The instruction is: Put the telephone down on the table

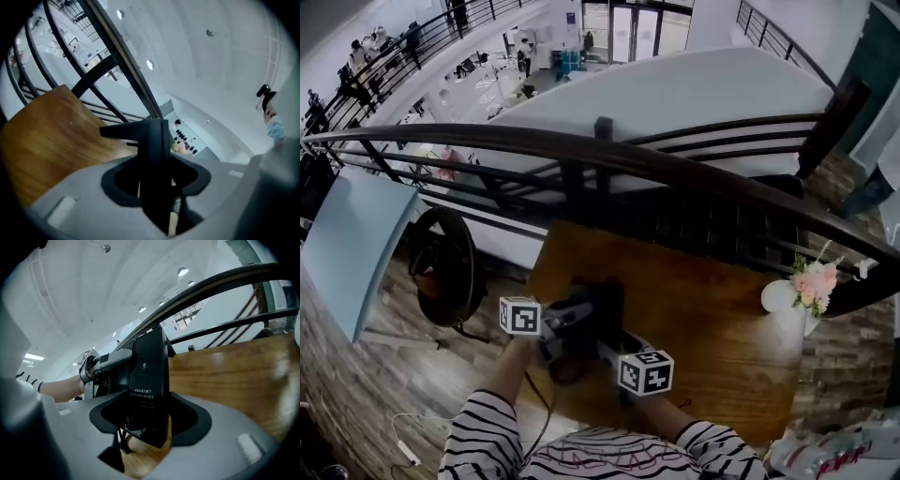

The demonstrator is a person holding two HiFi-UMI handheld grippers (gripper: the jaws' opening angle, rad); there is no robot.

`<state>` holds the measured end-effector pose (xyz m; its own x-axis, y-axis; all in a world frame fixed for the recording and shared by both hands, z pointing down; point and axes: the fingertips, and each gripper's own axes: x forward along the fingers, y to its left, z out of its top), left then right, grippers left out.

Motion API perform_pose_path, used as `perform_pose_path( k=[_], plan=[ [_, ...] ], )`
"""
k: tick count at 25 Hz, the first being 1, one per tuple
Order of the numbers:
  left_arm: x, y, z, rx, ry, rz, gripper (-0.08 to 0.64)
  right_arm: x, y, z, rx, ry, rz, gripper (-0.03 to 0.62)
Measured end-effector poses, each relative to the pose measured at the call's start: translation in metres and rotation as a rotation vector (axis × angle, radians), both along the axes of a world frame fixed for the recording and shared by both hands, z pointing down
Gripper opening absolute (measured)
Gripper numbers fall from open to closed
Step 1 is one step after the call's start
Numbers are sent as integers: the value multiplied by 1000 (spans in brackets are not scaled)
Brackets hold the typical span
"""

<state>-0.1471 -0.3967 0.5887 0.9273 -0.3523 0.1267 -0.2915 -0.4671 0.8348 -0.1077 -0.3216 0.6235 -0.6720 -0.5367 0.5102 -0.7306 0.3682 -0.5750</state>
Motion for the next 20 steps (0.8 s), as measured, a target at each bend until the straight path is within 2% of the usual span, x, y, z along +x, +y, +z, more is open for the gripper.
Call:
perform_pose_path(
  k=[8,20],
  plan=[
    [27,-60,33,-36,-16,80,176,18,-57,36,-62,-32,53,249],
    [66,-148,72,-40,-14,224,175,44,-140,75,-107,-73,127,252]
  ],
)
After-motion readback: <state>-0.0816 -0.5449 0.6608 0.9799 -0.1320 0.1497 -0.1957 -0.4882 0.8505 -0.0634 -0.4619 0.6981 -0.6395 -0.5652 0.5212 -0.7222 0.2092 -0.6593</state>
